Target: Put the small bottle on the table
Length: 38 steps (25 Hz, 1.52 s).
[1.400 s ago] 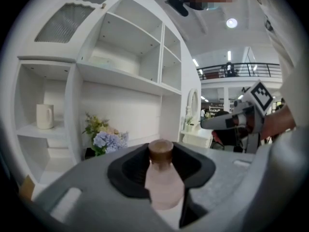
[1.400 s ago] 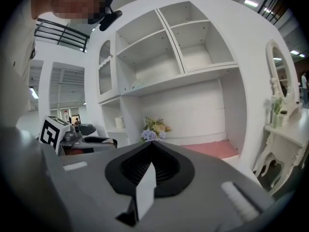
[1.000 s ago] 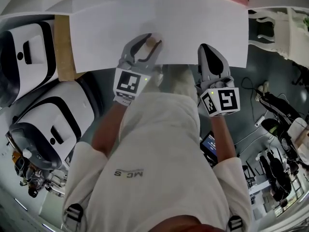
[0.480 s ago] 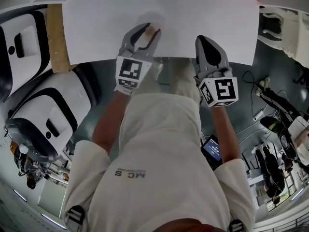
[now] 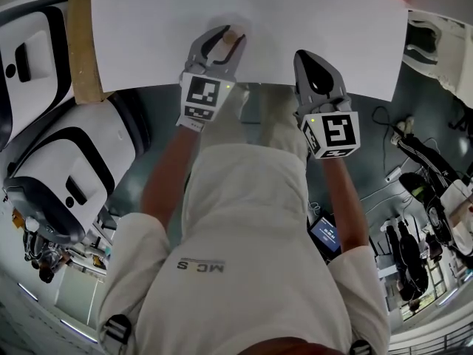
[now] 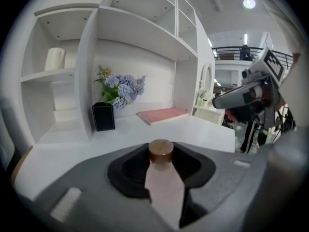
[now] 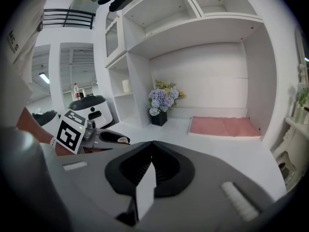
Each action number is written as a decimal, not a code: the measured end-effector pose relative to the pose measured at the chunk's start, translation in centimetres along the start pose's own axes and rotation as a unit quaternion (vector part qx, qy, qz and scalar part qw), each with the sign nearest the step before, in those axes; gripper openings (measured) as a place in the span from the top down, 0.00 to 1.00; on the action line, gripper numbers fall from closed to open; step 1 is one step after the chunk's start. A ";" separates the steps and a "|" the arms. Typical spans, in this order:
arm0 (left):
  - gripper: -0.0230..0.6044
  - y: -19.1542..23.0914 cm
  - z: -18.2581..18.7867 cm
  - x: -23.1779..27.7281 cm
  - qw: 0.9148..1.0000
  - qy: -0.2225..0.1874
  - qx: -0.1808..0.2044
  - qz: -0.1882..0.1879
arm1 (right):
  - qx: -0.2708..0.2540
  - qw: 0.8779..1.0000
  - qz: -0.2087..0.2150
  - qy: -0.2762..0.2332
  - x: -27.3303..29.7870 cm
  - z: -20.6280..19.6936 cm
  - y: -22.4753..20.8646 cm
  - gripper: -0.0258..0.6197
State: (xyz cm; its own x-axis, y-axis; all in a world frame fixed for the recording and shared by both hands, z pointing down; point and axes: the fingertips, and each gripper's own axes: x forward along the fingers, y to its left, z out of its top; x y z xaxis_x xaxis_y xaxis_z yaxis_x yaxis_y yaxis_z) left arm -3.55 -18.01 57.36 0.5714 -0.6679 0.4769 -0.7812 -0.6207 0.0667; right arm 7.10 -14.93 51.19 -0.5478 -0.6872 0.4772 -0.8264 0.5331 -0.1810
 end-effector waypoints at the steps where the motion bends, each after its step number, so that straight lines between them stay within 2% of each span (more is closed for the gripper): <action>1: 0.74 0.2 -0.4 0.1 1.000 0.001 -0.001 0.002 | 0.000 1.000 0.002 0.000 0.1 -0.1 0.1 0.96; 9: 0.74 0.6 -2.2 1.0 1.000 0.012 0.010 0.011 | 0.011 1.000 0.000 0.006 0.1 -0.9 -0.2 0.96; 20: 0.73 0.0 -2.7 1.0 0.999 0.019 0.028 0.009 | 0.007 1.000 -0.004 0.003 0.1 -0.3 -0.3 0.96; 28: 0.73 0.1 -2.4 1.2 1.000 0.007 0.005 0.022 | 0.005 1.000 -0.002 -0.001 0.1 0.5 -0.1 0.96; 38: 0.73 -0.1 -2.1 0.9 0.999 0.015 -0.009 0.028 | 0.005 1.000 -0.015 -0.010 -1.2 1.2 -0.7 0.96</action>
State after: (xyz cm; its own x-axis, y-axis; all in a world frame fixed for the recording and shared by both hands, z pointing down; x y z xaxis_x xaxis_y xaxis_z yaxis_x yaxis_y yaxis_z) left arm -3.51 -17.74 59.61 0.5191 -0.6889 0.5060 -0.8164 -0.5750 0.0548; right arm 8.17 -15.05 49.72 -0.5256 -0.7125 0.4648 -0.8435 0.5077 -0.1755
